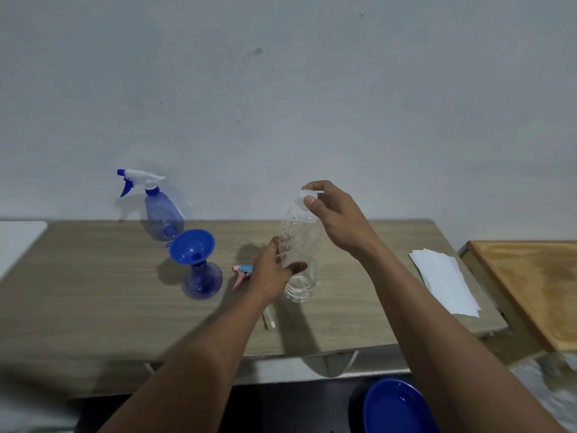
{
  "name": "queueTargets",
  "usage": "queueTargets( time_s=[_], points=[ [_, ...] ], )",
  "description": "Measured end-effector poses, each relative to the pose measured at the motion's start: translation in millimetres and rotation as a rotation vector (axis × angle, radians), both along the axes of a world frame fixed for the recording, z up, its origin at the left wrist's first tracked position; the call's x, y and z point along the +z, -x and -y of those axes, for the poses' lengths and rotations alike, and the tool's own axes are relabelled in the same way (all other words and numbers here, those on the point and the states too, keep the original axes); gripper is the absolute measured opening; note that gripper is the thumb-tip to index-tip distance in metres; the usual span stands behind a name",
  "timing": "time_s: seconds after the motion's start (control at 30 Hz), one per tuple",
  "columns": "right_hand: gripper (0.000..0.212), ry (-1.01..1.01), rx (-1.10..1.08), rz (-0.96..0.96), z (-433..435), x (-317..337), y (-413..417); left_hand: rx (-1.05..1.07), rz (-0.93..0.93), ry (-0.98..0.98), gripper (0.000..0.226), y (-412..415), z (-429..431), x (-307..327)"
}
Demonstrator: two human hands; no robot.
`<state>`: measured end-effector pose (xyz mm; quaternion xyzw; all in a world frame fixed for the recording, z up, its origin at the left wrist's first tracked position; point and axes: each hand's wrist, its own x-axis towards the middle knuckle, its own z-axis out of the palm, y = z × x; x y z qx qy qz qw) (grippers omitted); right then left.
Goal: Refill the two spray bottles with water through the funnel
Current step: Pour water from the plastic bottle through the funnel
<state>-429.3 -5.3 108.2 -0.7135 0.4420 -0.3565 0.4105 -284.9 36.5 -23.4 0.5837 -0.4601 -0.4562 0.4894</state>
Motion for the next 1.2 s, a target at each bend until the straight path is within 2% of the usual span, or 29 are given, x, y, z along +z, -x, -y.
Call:
queueTargets(
  time_s=[0.13, 0.27, 0.43, 0.57, 0.97, 1.2],
  points=[
    [0.031, -0.005, -0.050, 0.023, 0, -1, 0, -0.012, 0.005, 0.011, 0.057, 1, 0, 1],
    [0.023, -0.024, 0.007, 0.036, 4, 0, 3, 0.013, 0.003, 0.014, 0.057, 1, 1, 0],
    [0.034, -0.022, 0.005, 0.017, 2, 3, 2, 0.012, 0.027, 0.000, 0.064, 1, 3, 1],
    [0.024, -0.011, 0.012, 0.018, 5, 4, 3, 0.020, 0.023, -0.003, 0.061, 0, 2, 1],
    [0.020, 0.095, -0.040, 0.021, 8, -5, 7, 0.038, 0.072, 0.025, 0.064, 4, 4, 0],
    [0.030, 0.091, -0.056, -0.064, 15, -2, 5, 0.019, 0.075, 0.016, 0.065, 1, 4, 0]
  ],
)
